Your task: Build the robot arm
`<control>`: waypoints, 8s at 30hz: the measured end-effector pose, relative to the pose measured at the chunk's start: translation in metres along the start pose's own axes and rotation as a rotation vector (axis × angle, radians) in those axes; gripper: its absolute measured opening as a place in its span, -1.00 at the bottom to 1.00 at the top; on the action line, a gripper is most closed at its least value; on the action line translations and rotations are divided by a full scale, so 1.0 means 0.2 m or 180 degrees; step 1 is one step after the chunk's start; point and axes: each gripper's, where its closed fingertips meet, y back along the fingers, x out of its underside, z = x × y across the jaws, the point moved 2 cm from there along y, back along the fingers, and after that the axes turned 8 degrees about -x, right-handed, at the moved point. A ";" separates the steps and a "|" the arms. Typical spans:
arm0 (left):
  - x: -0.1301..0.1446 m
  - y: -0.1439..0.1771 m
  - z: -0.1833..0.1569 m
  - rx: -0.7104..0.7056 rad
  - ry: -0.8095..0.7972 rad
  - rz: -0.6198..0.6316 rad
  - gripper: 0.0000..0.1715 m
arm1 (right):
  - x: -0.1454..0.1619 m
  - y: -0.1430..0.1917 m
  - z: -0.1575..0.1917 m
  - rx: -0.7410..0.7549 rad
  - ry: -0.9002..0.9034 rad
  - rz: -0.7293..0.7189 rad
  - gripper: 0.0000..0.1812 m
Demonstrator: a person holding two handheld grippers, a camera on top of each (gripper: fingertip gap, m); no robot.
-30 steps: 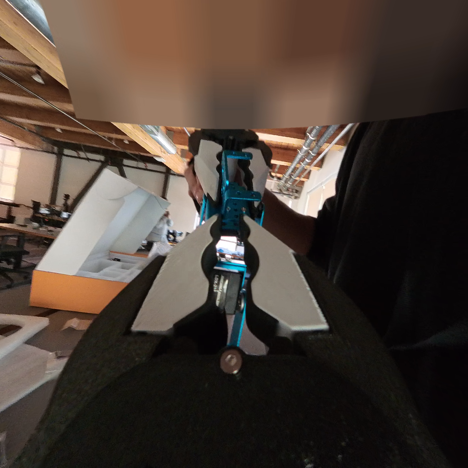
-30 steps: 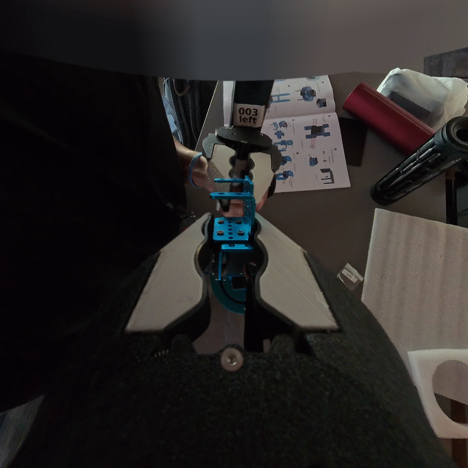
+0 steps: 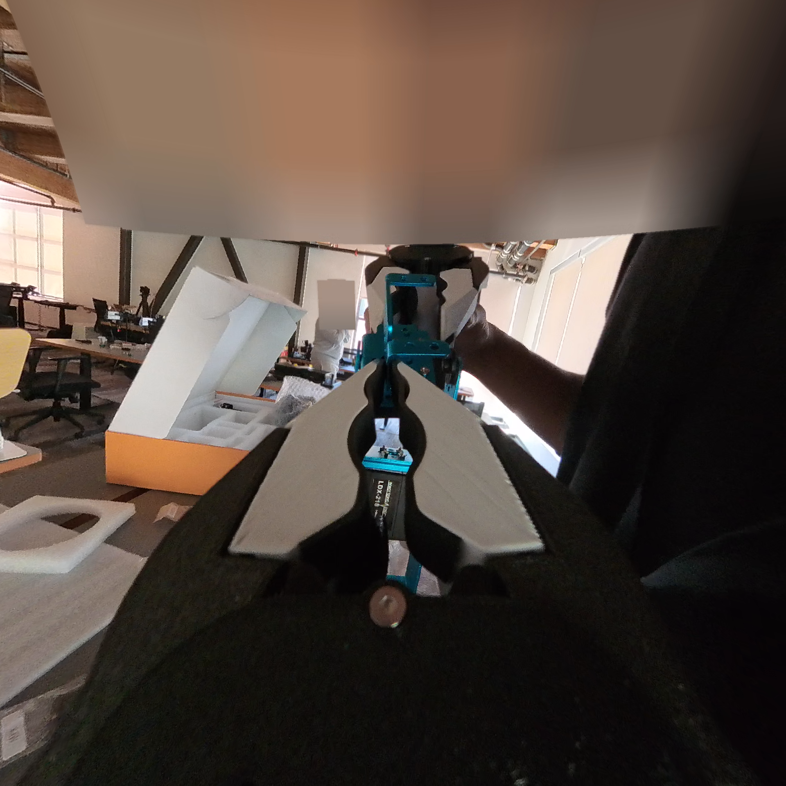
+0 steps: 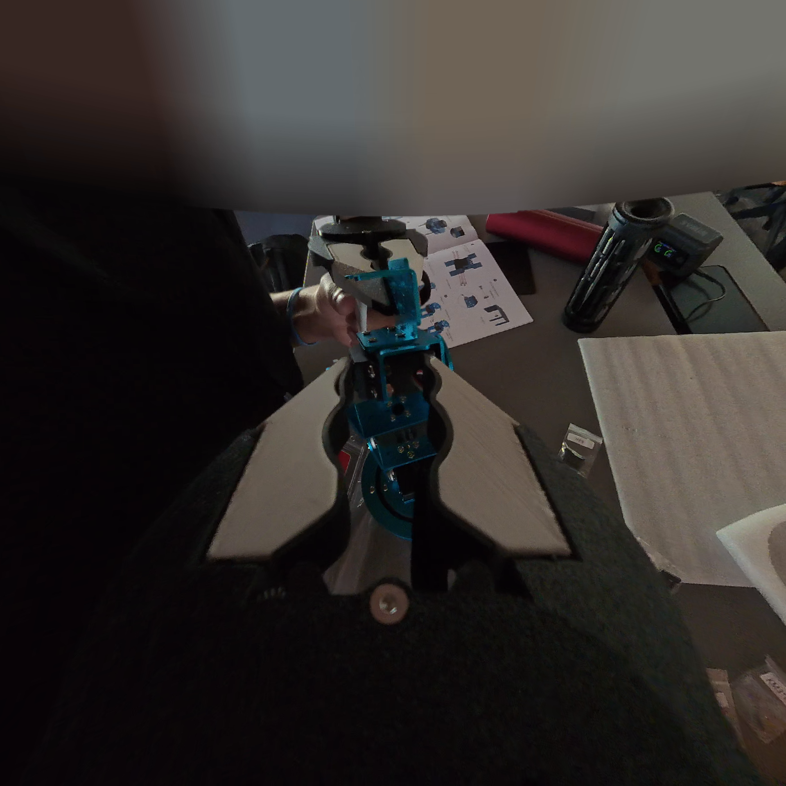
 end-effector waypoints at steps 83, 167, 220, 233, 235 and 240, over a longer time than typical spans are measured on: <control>0.06 -0.05 -0.03 -0.0450 -0.0127 0.0590 -0.23 | 0.04 0.11 -0.05 -0.0723 0.0590 -0.1657 -0.48; 0.02 -0.11 -0.06 -0.1098 -0.0351 0.0911 -0.38 | 0.16 0.05 -0.09 -0.0835 0.0001 -0.2031 -0.92; 0.36 0.08 -0.13 -0.2043 -0.0225 0.1044 -0.11 | 1.40 0.46 -0.40 0.1391 -0.0907 -0.0300 -0.72; 0.50 1.14 -0.74 -0.3840 0.0042 0.1093 -0.30 | 1.01 -0.24 0.40 0.1342 -0.0564 -0.1127 -0.60; 0.55 1.28 -0.85 -0.4028 0.0211 0.1253 -0.31 | 0.97 -0.48 0.48 0.1203 -0.0816 -0.1034 -0.49; 0.66 1.49 -1.03 -0.3959 0.0704 0.1252 -0.36 | 0.91 -0.99 0.61 0.1039 -0.1204 -0.0595 -0.41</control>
